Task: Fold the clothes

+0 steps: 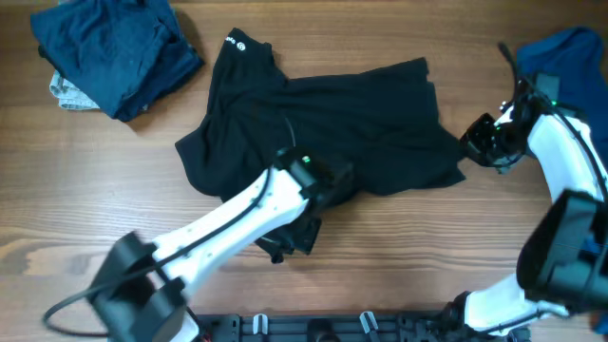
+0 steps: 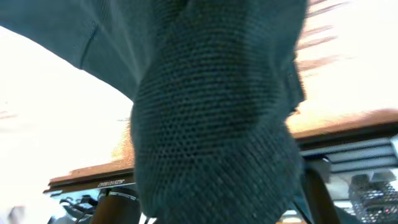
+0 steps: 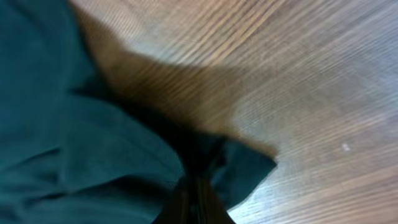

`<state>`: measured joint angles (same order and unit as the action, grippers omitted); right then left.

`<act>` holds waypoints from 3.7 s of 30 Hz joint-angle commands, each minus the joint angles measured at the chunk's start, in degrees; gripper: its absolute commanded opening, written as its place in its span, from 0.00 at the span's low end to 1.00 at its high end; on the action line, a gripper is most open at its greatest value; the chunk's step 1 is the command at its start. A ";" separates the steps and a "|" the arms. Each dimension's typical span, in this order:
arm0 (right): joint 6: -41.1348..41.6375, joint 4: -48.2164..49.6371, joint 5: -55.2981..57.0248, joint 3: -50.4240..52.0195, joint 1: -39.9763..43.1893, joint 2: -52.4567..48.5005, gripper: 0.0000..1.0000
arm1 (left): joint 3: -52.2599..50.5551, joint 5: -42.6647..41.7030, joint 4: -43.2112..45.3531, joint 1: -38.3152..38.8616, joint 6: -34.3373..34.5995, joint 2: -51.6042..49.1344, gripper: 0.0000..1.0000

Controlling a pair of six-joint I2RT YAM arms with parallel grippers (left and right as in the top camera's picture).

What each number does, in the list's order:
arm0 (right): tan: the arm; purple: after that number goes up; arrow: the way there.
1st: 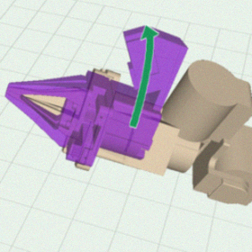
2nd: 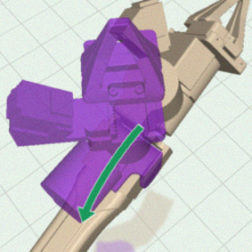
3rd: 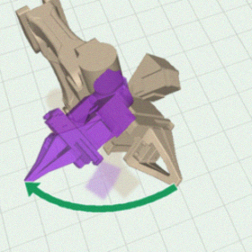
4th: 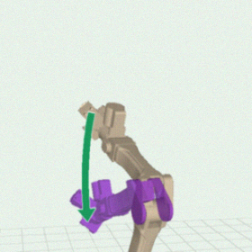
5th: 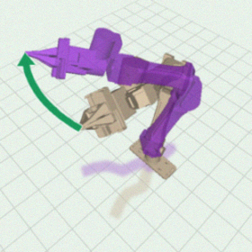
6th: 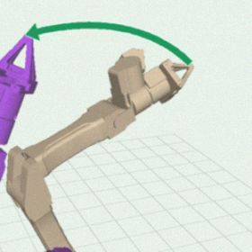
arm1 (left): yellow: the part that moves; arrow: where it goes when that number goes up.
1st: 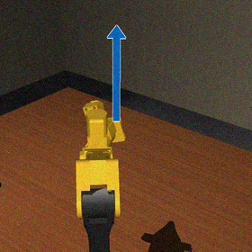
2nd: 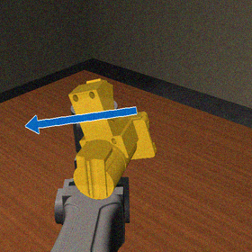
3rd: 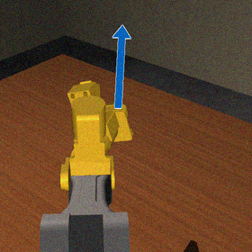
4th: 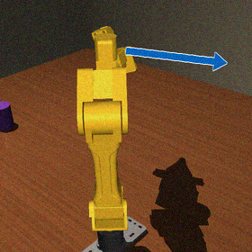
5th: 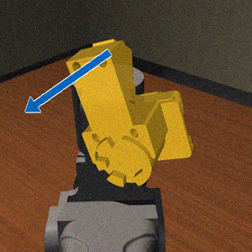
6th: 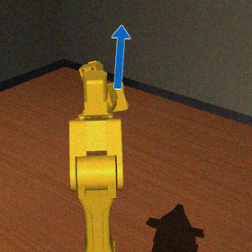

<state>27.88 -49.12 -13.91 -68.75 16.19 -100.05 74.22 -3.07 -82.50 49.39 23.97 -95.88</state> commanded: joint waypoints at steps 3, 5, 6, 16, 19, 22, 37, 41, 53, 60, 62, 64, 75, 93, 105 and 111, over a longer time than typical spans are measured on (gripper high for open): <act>2.32 -5.64 3.02 -1.33 -0.13 9.57 0.04 | 1.46 -3.98 -0.50 -0.15 1.20 11.67 0.04; 2.34 -7.89 3.02 -1.33 -0.13 12.20 0.04 | 1.46 -3.93 -0.83 -0.15 3.13 14.67 0.04; 2.32 -8.72 3.02 -1.33 -0.13 13.27 0.04 | 1.44 -3.96 -1.20 -0.15 3.54 15.87 0.04; -0.11 -15.08 7.76 -1.31 -0.13 22.53 0.05 | 1.44 -3.87 -4.37 -0.15 5.03 18.29 0.04; -1.07 -15.80 7.78 -0.63 -0.13 21.79 0.41 | 1.44 -3.28 -4.37 -0.15 5.01 18.29 0.05; -1.11 -15.41 7.69 1.66 -0.13 19.96 0.74 | 1.44 -3.26 -4.37 -0.15 5.01 18.29 0.05; 1.07 -6.91 -5.84 20.81 -0.15 17.38 0.68 | 1.44 -2.40 -4.04 -0.15 4.83 18.25 0.07; 3.41 -0.04 -7.15 26.73 -0.15 17.33 0.65 | 1.44 -2.40 -4.09 -0.15 4.83 18.25 0.07; 6.80 9.16 -3.72 27.78 -0.15 11.26 0.62 | 1.44 -2.40 -3.91 -0.15 4.83 18.25 0.08; 7.80 12.70 -1.38 27.78 -0.26 4.68 0.59 | 1.44 -2.40 -3.91 -0.15 4.85 18.25 0.08; 8.28 12.00 0.76 27.78 -0.26 4.61 0.50 | 1.44 -2.40 -3.87 -0.15 4.85 18.25 0.08; 8.46 11.32 1.38 27.78 -0.26 4.61 0.43 | 1.44 -2.40 -3.48 -0.15 4.85 18.25 0.09; 11.76 7.45 5.18 27.56 -0.26 5.05 0.04 | 1.44 -2.56 -2.12 -0.15 5.05 18.25 0.04; 14.27 2.47 8.74 25.99 -0.26 28.83 0.04 | 1.44 -0.96 2.67 -0.11 11.06 18.18 0.04; 15.54 10.91 3.89 24.48 -0.24 29.07 0.04 | 1.44 11.39 11.63 0.00 12.59 15.98 0.04; 14.08 7.28 6.25 20.20 -0.24 29.07 0.04 | 1.44 2.21 10.82 4.70 17.79 16.15 0.04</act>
<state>42.39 -39.92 -9.61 -44.97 16.16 -71.77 74.63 3.25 -71.00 51.31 36.77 -79.77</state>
